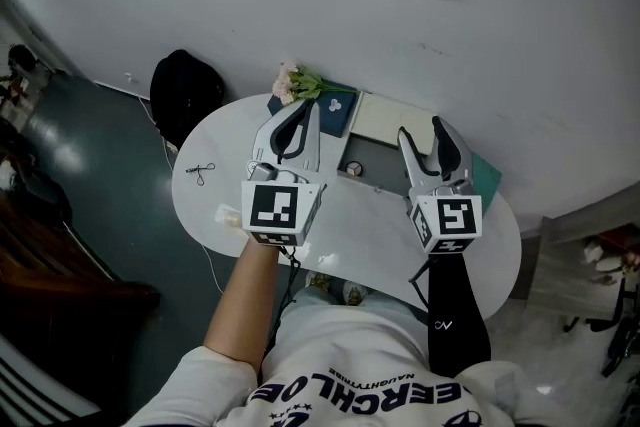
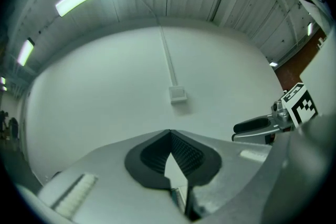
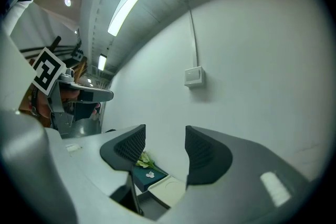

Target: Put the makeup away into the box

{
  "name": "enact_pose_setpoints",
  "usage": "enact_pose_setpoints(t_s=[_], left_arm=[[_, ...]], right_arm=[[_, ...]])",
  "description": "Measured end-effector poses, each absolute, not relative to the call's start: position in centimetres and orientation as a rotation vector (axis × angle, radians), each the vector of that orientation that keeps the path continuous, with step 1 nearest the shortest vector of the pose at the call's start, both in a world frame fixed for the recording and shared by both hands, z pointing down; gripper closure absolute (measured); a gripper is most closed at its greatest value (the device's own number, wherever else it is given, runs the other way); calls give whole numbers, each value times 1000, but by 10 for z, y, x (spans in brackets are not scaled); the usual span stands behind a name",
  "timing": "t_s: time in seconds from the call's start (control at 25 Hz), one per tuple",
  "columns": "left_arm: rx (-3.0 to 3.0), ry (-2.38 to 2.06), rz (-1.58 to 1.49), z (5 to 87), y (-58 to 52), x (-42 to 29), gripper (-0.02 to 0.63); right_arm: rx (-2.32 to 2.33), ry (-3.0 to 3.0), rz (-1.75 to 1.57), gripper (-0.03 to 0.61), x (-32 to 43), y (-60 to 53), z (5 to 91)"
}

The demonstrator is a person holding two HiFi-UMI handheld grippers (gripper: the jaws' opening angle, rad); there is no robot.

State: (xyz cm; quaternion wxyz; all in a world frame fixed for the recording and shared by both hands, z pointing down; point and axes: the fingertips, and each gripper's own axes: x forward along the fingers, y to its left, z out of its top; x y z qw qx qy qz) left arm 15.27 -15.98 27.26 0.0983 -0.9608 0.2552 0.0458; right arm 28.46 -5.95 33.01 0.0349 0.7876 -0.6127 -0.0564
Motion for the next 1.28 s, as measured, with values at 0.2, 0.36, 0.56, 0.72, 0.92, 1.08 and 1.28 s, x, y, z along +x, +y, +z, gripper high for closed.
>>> enact_pose_setpoints(t_s=[0.2, 0.36, 0.56, 0.72, 0.92, 1.08, 1.28], left_arm=[[-2753, 958, 83, 284, -155, 101, 608], [-2680, 1116, 47, 289, -157, 54, 608], [-2547, 1302, 28, 282, -161, -14, 607], [-2450, 1438, 27, 275, -171, -71, 607], [-2420, 1554, 59, 273, -190, -131, 614], [-2425, 1576, 63, 281, -214, -157, 614], [-2475, 1491, 63, 287, -249, -178, 614]], right_arm=[[2293, -2077, -178, 314, 244, -76, 337], [2167, -2256, -151, 316, 200, -98, 344], [2010, -2438, -150, 319, 136, -130, 341], [1913, -2561, -156, 321, 83, -152, 330], [1799, -2615, -182, 321, 27, -170, 325], [1818, -2594, -174, 336, 3, -191, 326], [1880, -2545, -210, 336, -22, -219, 322]])
